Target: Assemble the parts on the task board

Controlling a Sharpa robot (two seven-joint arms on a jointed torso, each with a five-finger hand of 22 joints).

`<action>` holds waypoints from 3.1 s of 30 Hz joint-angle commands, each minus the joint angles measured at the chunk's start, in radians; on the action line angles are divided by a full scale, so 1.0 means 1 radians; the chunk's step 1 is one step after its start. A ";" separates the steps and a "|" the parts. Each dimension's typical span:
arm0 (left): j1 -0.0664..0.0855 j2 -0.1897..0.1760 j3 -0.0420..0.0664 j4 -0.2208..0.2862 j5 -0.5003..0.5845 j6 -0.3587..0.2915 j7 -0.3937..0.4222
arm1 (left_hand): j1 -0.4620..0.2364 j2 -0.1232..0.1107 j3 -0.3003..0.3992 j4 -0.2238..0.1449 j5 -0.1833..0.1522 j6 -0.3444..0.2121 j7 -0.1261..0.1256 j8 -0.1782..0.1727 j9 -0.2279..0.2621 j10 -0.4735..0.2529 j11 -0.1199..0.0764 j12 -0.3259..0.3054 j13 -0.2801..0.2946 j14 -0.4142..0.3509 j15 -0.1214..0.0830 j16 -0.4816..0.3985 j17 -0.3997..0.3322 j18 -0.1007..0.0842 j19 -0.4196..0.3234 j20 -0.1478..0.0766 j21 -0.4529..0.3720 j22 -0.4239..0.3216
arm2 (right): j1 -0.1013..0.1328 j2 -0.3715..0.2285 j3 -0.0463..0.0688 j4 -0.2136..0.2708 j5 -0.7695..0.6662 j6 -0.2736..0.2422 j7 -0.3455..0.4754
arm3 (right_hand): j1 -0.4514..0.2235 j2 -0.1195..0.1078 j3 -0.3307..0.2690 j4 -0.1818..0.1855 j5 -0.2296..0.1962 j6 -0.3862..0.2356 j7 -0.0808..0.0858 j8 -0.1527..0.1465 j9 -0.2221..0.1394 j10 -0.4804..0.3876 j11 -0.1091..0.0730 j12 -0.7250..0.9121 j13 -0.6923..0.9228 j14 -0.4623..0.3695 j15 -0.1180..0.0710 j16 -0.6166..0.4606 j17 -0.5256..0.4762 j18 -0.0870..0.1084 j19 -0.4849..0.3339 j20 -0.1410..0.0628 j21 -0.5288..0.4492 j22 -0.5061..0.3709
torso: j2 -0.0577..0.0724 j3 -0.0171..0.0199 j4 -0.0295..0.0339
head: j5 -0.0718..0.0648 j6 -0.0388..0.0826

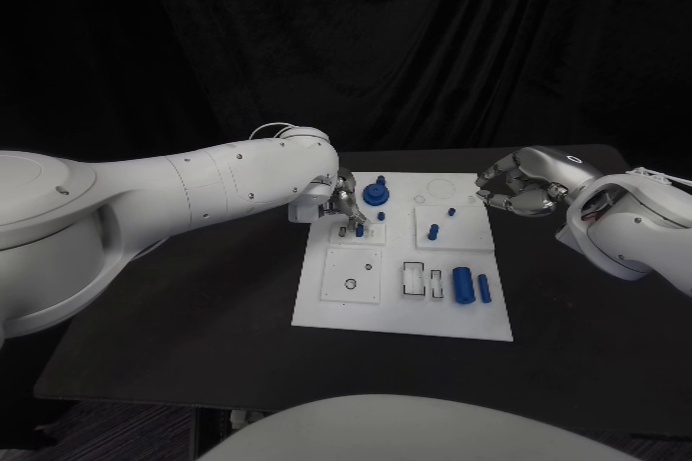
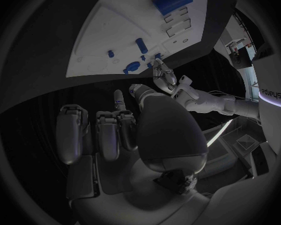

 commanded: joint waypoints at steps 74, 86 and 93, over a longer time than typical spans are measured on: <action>-0.009 -0.105 0.001 0.150 0.004 -0.258 0.076 | 0.012 -0.104 0.303 -0.117 0.169 0.066 -0.012 -0.032 -0.041 0.106 -0.010 0.003 0.263 0.104 -0.006 0.003 0.263 0.011 -0.001 -0.013 -0.016 0.188 | -0.002 -0.001 0.001 -0.006 -0.002 0.013 -0.026 | 0.028 0.014 0.025 -0.029 0.005 0.014 -0.001 -0.010 -0.006 -0.005 0.004 -0.020 0.102 0.107 0.005 0.003 0.263 0.014 0.021 0.004 -0.017 0.213 | -0.001 -0.0005 0.0030 | -0.004 0.000; -0.010 -0.178 0.001 0.266 -0.024 -0.397 0.111 | 0.002 -0.108 0.330 -0.125 0.159 0.055 -0.007 -0.040 -0.042 0.106 -0.006 0.003 0.263 0.104 -0.003 0.003 0.263 0.015 -0.011 -0.011 -0.036 0.182 | -0.003 -0.006 0.001 -0.005 -0.002 0.012 -0.026 | 0.028 0.014 0.026 -0.030 0.005 0.014 -0.001 -0.010 -0.007 -0.005 0.005 -0.020 0.101 0.107 0.005 0.003 0.263 0.014 0.020 0.004 -0.018 0.213 | -0.001 -0.0014 0.0022 | 0.001 0.000; -0.023 -0.210 0.001 0.316 -0.089 -0.476 0.129 | -0.005 -0.108 0.334 -0.122 0.156 0.053 -0.005 -0.042 -0.042 0.106 -0.004 0.003 0.263 0.104 -0.001 0.003 0.263 0.016 -0.013 -0.010 -0.039 0.181 | -0.003 -0.006 0.001 -0.005 -0.002 0.012 -0.026 | 0.028 0.014 0.026 -0.030 0.005 0.014 -0.001 -0.010 -0.007 -0.005 0.005 -0.020 0.101 0.107 0.005 0.003 0.263 0.014 0.020 0.004 -0.018 0.213 | 0.000 -0.0004 0.0019 | 0.005 0.000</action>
